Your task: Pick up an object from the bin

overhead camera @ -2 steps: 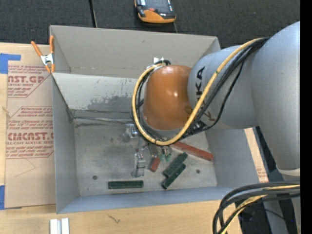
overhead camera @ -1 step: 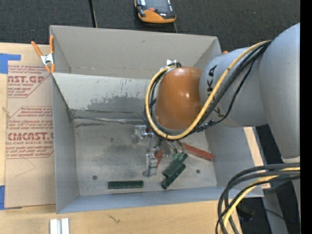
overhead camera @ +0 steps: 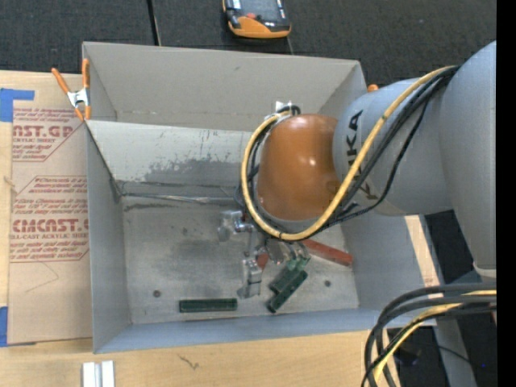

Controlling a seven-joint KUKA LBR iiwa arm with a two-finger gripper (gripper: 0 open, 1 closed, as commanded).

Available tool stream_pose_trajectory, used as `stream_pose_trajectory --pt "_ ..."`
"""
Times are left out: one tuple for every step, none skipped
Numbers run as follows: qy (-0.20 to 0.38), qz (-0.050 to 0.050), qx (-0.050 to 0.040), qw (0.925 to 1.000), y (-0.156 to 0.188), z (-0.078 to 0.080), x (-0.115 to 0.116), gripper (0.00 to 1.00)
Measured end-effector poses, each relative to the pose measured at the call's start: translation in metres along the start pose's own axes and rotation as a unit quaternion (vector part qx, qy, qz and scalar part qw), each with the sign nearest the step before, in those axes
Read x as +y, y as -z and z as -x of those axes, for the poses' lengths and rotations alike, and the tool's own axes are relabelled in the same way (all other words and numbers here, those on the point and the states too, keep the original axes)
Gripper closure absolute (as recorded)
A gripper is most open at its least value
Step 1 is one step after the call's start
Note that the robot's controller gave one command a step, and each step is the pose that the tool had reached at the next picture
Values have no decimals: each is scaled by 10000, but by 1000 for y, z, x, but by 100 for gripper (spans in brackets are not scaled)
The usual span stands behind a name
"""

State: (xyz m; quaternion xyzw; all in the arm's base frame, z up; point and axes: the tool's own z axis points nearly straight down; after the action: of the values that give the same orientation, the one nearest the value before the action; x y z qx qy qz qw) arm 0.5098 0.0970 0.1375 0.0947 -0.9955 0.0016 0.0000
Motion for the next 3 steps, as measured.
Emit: stream_pose_trajectory --pt "1034 21 -22 9946 -49 15 -25 0" --pt "1014 19 -24 9948 -67 27 -52 100" --pt "1014 20 -24 9948 -67 27 -52 100"
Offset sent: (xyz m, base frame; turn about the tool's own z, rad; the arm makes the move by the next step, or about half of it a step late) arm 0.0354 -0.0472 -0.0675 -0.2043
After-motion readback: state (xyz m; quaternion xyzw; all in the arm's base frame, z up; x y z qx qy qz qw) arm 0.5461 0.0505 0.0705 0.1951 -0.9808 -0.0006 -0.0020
